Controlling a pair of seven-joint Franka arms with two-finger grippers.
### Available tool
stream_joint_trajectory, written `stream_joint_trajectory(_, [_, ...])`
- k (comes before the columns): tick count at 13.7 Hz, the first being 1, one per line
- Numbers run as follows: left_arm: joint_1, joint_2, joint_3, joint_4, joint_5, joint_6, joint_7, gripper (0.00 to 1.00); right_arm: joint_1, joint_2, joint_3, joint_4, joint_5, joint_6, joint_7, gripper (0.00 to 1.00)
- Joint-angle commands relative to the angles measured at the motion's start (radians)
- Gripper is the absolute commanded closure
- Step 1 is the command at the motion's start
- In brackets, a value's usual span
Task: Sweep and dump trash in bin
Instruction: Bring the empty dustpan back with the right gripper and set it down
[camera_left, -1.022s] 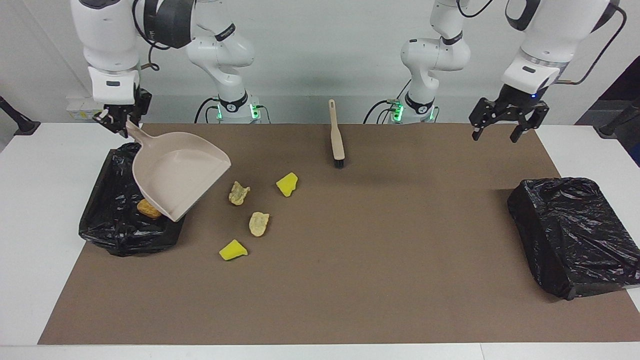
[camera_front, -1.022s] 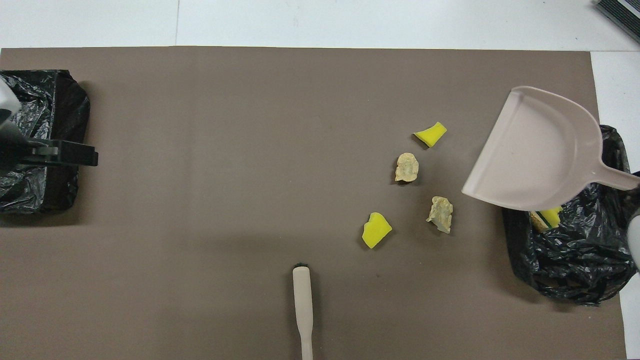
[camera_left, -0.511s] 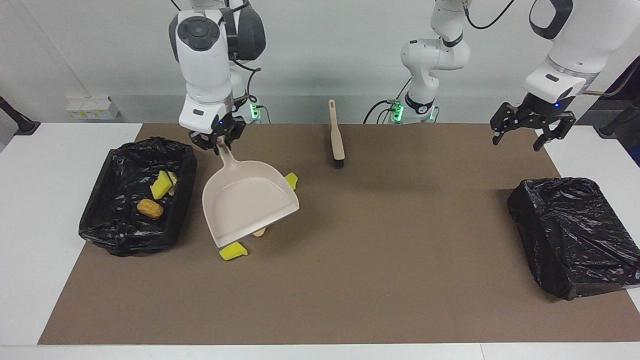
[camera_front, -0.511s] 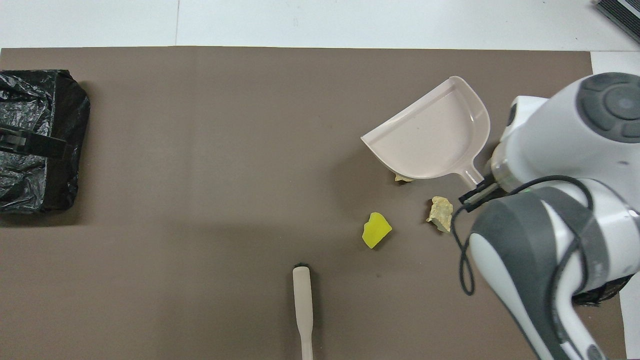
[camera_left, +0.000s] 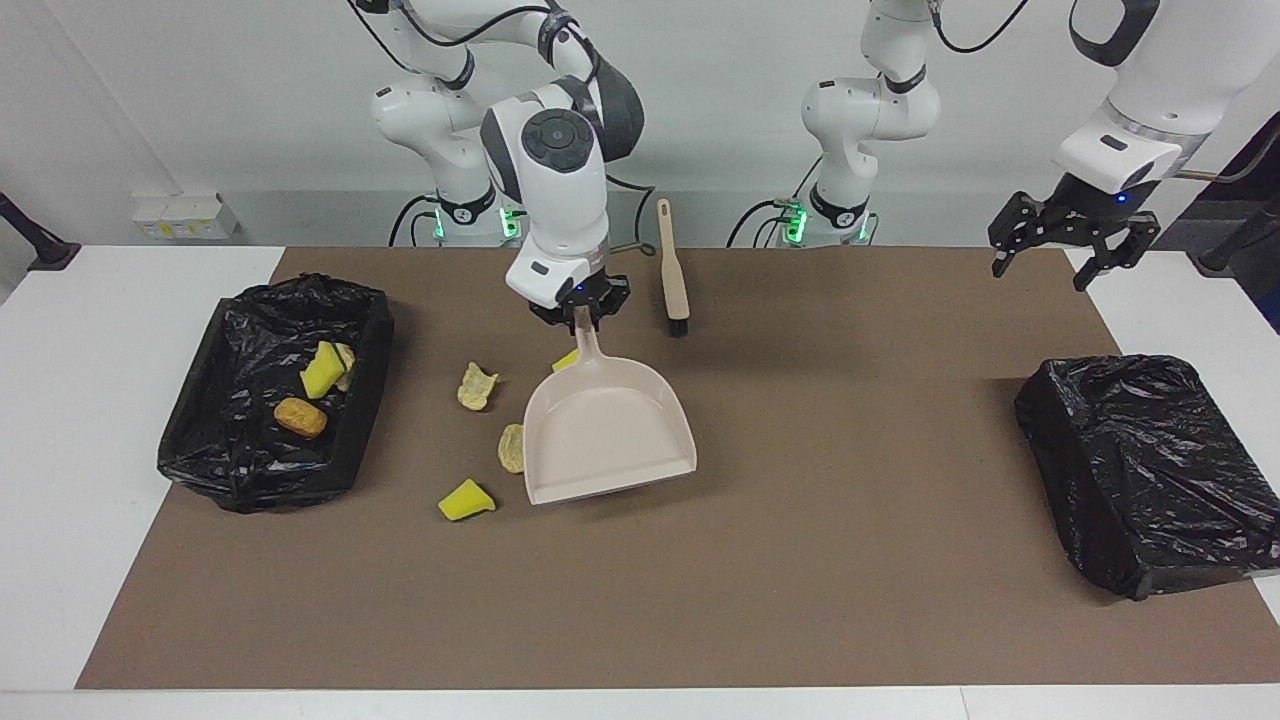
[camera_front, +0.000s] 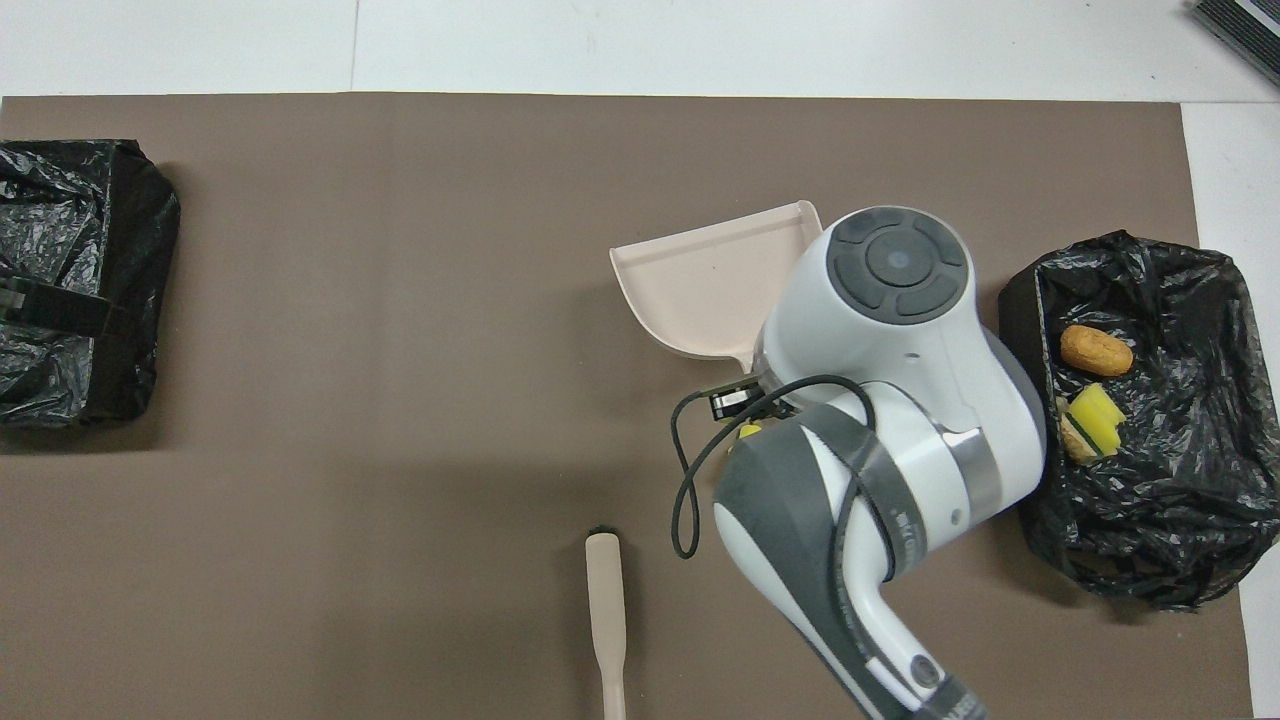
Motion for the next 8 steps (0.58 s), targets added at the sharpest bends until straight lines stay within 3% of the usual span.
stream_joint_trajectory(1, [0.013, 0.01, -0.007, 0.025, 0.0, -0.028, -0.02, 0.0, 0.068, 0.072, -0.007, 0.03, 0.035, 0.07, 0.115, 1.0])
stream_joint_trajectory(6, [0.01, 0.01, -0.007, 0.03, 0.003, -0.016, -0.02, 0.0, 0.154, 0.196, -0.007, 0.056, 0.04, 0.204, 0.292, 1.0])
stream_joint_trajectory(8, [0.01, 0.008, -0.007, 0.027, 0.003, -0.016, -0.019, 0.0, 0.174, 0.204, -0.007, 0.057, 0.049, 0.231, 0.295, 1.0])
